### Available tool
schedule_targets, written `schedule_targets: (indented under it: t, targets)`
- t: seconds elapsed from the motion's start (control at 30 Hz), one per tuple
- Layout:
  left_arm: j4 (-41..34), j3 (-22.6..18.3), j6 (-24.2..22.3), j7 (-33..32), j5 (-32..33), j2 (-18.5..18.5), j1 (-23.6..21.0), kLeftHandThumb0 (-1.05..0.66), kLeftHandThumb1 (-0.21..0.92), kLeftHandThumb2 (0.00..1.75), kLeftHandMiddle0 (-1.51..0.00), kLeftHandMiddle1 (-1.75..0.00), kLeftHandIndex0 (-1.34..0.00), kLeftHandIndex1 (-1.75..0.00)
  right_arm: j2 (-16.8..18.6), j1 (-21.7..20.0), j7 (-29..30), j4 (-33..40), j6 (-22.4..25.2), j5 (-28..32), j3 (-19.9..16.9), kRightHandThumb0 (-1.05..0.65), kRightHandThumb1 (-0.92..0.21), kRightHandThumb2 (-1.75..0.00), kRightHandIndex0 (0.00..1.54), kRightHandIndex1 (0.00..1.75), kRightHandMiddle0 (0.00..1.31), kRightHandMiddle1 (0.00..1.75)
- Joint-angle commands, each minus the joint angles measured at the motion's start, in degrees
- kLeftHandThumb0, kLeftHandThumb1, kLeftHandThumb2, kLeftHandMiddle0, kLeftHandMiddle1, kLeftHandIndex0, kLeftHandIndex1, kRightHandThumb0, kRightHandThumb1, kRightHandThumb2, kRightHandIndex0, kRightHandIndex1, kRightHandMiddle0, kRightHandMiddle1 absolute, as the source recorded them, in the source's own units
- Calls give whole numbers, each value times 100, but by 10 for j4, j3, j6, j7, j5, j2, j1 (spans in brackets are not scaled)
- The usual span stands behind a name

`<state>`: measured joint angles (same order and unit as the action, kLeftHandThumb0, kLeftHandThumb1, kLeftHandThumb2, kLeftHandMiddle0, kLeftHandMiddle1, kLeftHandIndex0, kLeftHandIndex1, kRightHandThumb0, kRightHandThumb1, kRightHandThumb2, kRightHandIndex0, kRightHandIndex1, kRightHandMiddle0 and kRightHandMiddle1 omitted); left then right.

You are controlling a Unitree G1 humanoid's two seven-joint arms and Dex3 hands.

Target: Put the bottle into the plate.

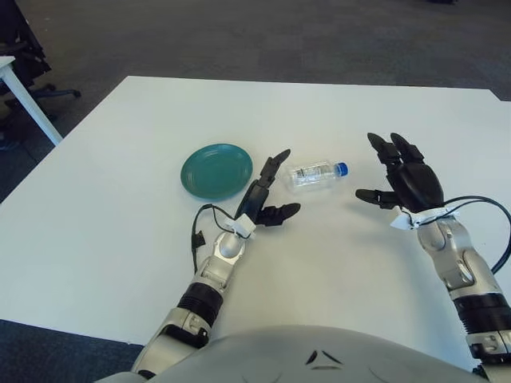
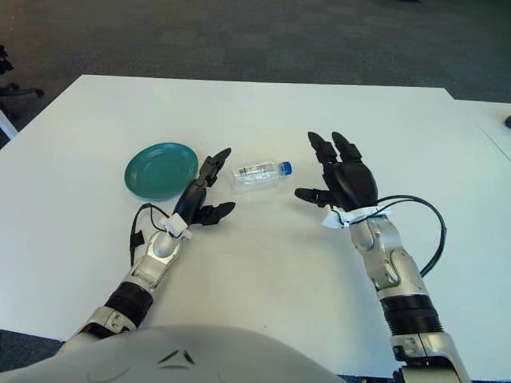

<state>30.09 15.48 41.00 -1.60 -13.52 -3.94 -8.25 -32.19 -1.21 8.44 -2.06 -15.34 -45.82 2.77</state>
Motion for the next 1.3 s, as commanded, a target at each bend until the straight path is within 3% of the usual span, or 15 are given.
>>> schedule_targets:
  t: [0.0, 0.17, 0.47, 0.8, 1.27]
  targets:
    - [25, -2, 25, -5, 7, -9, -8, -103, 92, 46, -20, -3, 0, -65, -38, -6, -7, -23, -14, -25, 20, -105, -92, -35, 0, 0, 0, 0]
    - [38, -4, 32, -2, 14, -17, -15, -102, 92, 55, -17, -1, 0, -60, -67, -21, -15, -53, -36, -39, 46, -105, -92, -38, 0, 0, 0, 0]
    - [53, -8, 26, -52, -34, -19, -35, -103, 92, 70, -2, 0, 0, -27, -115, -61, -47, -88, -74, -63, 95, -105, -92, -50, 0, 0, 0, 0]
    - [56, -9, 55, -129, -88, -11, -45, -105, 92, 74, -3, -1, 0, -22, -120, -85, -55, -110, -82, -47, 106, -105, -92, -58, 0, 0, 0, 0]
    - [86, -9, 85, -219, -153, 16, -72, -105, 92, 75, -5, -1, 0, -18, -107, -104, -50, -150, -77, -33, 111, -105, -92, -57, 0, 0, 0, 0]
